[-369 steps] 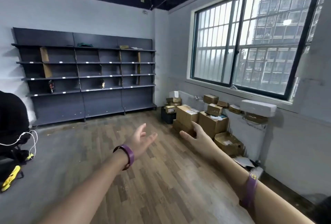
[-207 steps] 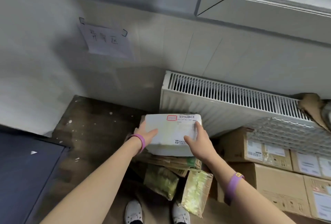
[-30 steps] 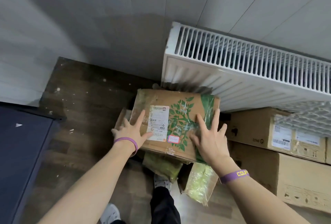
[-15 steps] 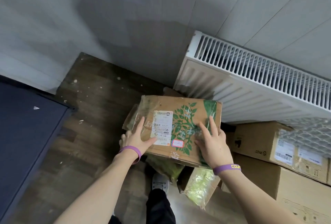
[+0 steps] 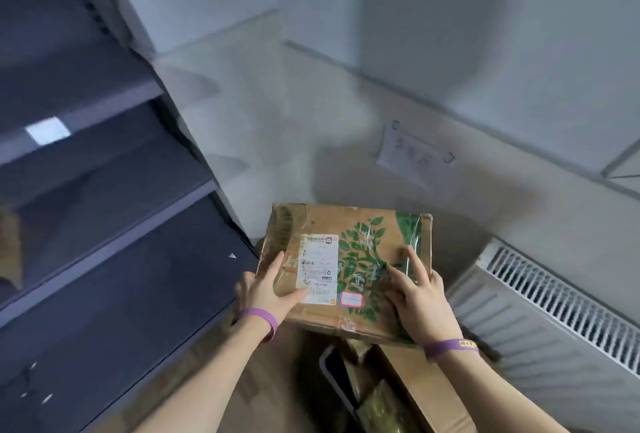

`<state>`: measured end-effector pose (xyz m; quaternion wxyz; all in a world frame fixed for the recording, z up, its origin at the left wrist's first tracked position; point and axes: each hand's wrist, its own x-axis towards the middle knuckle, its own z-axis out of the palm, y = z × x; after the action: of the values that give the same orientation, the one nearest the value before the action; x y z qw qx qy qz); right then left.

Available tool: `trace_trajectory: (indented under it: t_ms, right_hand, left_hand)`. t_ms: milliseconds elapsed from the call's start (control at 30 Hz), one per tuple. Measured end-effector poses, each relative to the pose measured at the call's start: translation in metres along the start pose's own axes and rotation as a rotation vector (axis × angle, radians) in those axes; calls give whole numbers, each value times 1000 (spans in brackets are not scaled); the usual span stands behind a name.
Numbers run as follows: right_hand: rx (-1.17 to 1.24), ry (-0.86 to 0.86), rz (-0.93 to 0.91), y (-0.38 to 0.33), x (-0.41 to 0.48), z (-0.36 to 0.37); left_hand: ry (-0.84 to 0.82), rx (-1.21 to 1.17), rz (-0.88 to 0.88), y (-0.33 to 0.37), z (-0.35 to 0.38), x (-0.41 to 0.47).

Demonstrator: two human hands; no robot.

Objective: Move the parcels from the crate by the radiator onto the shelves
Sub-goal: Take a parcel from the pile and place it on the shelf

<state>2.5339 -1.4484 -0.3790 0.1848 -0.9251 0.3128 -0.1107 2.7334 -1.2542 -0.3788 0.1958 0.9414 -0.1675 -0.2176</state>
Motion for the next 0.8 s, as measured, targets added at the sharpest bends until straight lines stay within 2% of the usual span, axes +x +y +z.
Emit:
trace_trajectory:
  t_ms: [233, 433, 633, 800]
  right_hand:
    - [21, 104, -285, -150, 62, -72]
    - [37, 160, -426, -255, 78, -101]
    - [52, 140, -482, -318, 94, -121]
    - [31, 71, -545, -361, 120, -122]
  left_hand:
    - [256, -89, -76, -39, -157, -44]
    - [437, -111, -100, -78, -258, -78]
    - [547, -45, -134, -94, -322, -92]
    - [568, -43, -203, -112, -347, -85]
